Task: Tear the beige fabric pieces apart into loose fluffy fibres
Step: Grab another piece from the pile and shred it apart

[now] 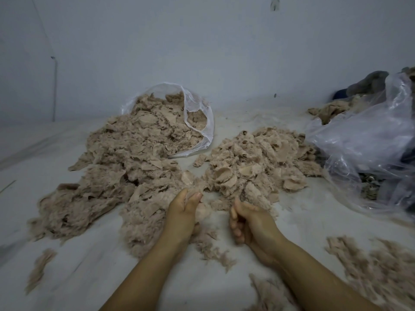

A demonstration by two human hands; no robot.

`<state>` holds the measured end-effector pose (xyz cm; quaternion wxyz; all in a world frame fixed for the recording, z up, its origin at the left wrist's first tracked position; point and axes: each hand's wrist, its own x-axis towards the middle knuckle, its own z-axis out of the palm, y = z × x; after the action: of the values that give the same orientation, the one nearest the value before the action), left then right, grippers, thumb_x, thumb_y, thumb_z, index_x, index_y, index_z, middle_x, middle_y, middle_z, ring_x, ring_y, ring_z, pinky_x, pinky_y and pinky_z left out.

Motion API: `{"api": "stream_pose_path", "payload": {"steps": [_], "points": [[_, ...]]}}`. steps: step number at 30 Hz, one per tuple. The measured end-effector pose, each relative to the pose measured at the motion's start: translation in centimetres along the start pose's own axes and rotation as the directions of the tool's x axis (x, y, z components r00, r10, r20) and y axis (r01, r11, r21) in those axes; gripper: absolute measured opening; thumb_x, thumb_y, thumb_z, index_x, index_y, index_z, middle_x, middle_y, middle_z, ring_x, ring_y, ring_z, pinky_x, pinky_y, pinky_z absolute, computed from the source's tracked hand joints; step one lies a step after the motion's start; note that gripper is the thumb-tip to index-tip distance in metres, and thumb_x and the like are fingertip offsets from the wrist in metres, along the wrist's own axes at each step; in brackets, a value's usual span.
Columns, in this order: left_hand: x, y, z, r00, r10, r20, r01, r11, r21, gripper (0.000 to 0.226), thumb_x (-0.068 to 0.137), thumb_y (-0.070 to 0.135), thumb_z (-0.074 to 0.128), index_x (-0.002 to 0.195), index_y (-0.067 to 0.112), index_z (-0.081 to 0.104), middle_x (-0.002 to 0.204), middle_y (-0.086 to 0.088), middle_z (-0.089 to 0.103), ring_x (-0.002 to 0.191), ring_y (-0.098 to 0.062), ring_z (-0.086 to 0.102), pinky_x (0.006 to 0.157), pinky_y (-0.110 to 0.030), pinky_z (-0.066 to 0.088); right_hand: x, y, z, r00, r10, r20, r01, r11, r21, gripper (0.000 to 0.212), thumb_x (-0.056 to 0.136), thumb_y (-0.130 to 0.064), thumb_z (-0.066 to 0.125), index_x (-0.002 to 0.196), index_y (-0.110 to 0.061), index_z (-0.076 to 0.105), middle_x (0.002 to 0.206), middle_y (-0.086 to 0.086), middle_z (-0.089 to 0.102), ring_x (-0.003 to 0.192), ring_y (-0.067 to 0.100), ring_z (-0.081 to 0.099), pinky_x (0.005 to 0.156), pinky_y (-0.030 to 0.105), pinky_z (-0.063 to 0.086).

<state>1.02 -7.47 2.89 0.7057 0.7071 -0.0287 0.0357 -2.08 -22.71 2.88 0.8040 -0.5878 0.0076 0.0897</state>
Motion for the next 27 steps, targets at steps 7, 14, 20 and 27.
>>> {"api": "stream_pose_path", "payload": {"steps": [7,14,20,27], "points": [[-0.8,0.6,0.4,0.976,0.110,0.185,-0.122,0.991,0.052,0.022,0.091,0.032,0.054,0.078,0.016,0.061,0.051,0.004,0.058,0.040,-0.005,0.048,0.036,-0.015,0.036,0.2,0.5,0.7,0.992,-0.126,-0.009,0.122,0.974,-0.191,0.016,0.088,-0.018,0.063,0.088,-0.002,0.061,0.052,0.004,0.055,0.042,0.012,0.046,0.042,0.021,0.039],[0.9,1.8,-4.0,0.962,0.261,0.085,-0.274,0.893,0.358,0.012,0.091,0.021,0.060,0.081,0.026,0.065,0.066,0.008,0.064,0.059,-0.001,0.057,0.055,-0.013,0.046,1.0,-1.7,0.3,0.991,-0.095,-0.099,0.096,0.995,0.008,0.024,0.095,-0.028,0.053,0.108,-0.009,0.060,0.102,0.011,0.068,0.093,0.021,0.070,0.079,0.029,0.058],[1.1,1.2,-6.2,0.838,-0.056,0.543,-0.421,0.566,0.709,0.036,0.081,0.032,0.072,0.115,0.030,0.061,0.116,0.022,0.055,0.105,0.009,0.051,0.090,-0.005,0.037,-3.3,2.6,-0.9,0.832,-0.147,0.536,0.552,0.320,-0.770,0.030,0.096,-0.034,0.055,0.118,-0.018,0.067,0.127,-0.007,0.058,0.120,-0.002,0.046,0.103,0.016,0.034],[1.2,0.2,-6.4,0.848,0.102,0.520,-0.489,0.531,0.693,0.021,0.090,0.026,0.061,0.084,0.006,0.061,0.088,-0.005,0.062,0.083,-0.014,0.055,0.076,-0.025,0.041,-3.6,0.1,-2.5,0.948,-0.284,0.141,0.242,0.362,-0.900,0.041,0.084,-0.052,0.060,0.065,-0.015,0.057,0.070,0.000,0.059,0.064,0.005,0.052,0.066,0.024,0.043]]}}
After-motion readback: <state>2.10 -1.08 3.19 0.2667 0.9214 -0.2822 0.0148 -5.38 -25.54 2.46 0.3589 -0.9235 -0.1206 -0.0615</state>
